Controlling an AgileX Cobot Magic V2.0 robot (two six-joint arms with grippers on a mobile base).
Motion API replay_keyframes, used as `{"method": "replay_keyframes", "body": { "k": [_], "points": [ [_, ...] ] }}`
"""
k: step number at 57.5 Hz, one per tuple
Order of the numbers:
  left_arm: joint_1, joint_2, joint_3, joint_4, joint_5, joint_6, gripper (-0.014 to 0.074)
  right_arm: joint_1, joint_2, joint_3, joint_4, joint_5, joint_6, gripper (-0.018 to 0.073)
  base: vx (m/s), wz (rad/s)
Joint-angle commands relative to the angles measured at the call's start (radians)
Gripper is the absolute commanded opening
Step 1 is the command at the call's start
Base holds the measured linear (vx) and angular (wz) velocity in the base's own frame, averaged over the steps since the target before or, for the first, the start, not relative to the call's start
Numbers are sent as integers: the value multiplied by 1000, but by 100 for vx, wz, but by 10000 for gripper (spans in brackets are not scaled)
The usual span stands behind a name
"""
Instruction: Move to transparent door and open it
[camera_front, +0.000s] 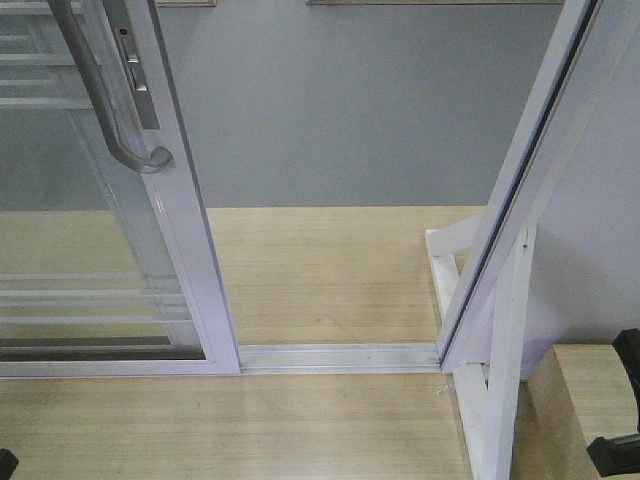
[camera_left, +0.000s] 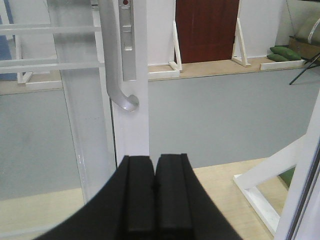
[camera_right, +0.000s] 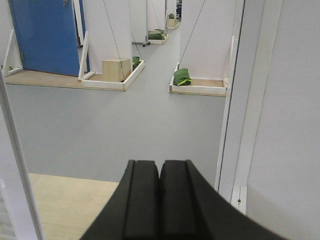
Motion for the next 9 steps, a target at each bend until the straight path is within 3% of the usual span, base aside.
{"method": "replay_keyframes", "body": {
  "k": [1,9],
  "points": [
    [-3,-13,26,-6,-76,-8,-2,-6,-15,14,-6,-69,-1,-4,0,0],
    [-3,-13,26,-6,-76,-8,-2,-6,-15,14,-6,-69,-1,-4,0,0]
  ]
}}
